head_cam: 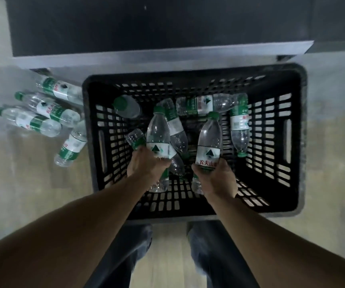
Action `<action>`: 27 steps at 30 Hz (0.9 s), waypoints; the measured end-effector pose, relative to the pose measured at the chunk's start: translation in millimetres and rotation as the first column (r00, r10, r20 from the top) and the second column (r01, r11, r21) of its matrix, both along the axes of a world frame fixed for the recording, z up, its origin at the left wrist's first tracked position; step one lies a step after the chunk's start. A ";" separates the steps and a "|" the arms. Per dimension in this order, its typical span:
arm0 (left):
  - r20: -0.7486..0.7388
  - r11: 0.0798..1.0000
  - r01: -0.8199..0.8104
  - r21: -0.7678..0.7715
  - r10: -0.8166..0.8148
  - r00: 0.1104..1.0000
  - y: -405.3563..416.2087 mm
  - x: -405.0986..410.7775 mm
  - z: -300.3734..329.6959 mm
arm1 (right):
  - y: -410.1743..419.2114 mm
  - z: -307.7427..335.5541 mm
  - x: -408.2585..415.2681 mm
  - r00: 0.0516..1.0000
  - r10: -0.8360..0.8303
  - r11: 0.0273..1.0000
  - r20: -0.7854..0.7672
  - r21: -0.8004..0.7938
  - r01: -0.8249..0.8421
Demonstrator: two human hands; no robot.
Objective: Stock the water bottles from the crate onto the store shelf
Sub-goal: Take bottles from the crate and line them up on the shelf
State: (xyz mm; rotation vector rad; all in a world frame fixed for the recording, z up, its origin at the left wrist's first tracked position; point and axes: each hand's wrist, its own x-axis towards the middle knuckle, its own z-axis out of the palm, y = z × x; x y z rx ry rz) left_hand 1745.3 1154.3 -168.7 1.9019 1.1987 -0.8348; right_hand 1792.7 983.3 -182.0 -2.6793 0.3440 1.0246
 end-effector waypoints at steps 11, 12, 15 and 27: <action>0.072 0.992 -0.071 0.104 0.063 0.995 15.5 5.2 176.3 | 41.2 180.0 1.6 0.997 -0.042 0.993 0.065 0.115 0.034; 0.094 0.988 -0.093 0.122 0.082 0.992 18.3 4.4 194.7 | 44.2 198.3 1.7 0.996 -0.052 0.990 0.067 0.131 0.043; 0.148 0.979 -0.132 0.158 0.109 0.983 26.0 -1.0 250.8 | 54.0 258.0 -1.6 0.995 -0.073 0.987 0.067 0.151 0.062; 0.491 0.965 -0.221 0.141 0.126 0.862 53.1 -26.1 449.9 | 90.5 458.3 -28.9 0.945 -0.057 0.945 0.322 0.323 -0.053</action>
